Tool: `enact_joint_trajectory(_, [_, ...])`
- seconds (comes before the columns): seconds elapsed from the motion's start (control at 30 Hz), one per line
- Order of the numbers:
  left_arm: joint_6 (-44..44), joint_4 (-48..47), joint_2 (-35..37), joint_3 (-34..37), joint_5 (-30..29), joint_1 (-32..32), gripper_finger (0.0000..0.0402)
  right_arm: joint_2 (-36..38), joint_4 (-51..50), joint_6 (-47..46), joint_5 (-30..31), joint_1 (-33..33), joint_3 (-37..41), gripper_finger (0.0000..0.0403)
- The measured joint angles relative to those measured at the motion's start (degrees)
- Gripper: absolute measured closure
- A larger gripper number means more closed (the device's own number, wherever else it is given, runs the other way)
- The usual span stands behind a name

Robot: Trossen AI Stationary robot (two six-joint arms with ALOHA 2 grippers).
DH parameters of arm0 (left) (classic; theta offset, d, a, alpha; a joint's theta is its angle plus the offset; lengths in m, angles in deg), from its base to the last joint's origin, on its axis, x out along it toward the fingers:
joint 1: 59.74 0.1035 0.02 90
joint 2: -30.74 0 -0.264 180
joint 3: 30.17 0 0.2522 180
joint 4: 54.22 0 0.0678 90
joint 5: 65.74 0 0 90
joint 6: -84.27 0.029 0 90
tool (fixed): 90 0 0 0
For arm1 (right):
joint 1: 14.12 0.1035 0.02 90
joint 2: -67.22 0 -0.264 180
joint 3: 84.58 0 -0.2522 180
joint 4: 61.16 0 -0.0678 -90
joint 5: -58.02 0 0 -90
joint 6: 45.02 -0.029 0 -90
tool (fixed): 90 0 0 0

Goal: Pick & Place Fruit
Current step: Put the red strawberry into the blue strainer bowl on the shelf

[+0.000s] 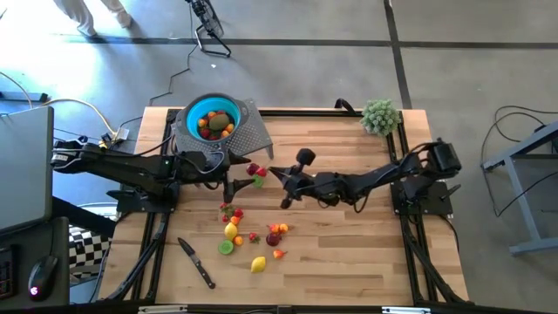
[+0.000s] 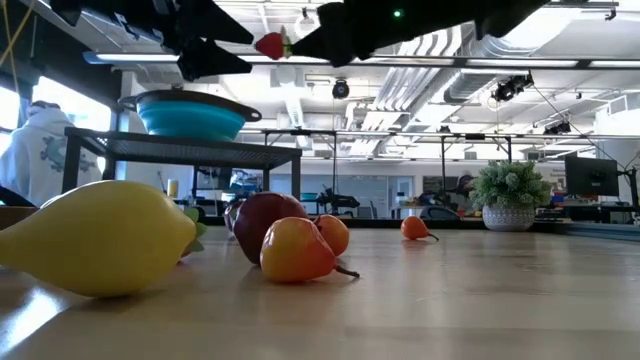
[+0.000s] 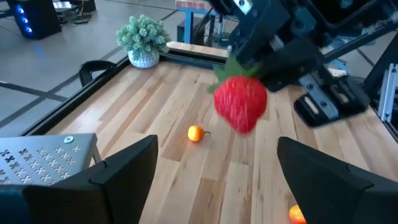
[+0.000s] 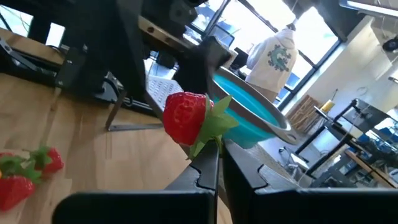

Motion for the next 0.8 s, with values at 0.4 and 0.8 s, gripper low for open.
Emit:
enact_joint_trajectory(0.4, [0.04,0.18,0.02,0.00,0.07,0.00,0.0077,-2.79,0.11,-0.76,-2.55,-0.37,-4.56,0.0399])
enact_joint_trajectory(0.8, [0.31,0.59,0.02,0.00,3.01,0.00,0.0077,-2.79,0.46,-6.75,-7.92,-1.67,-4.56,0.0399])
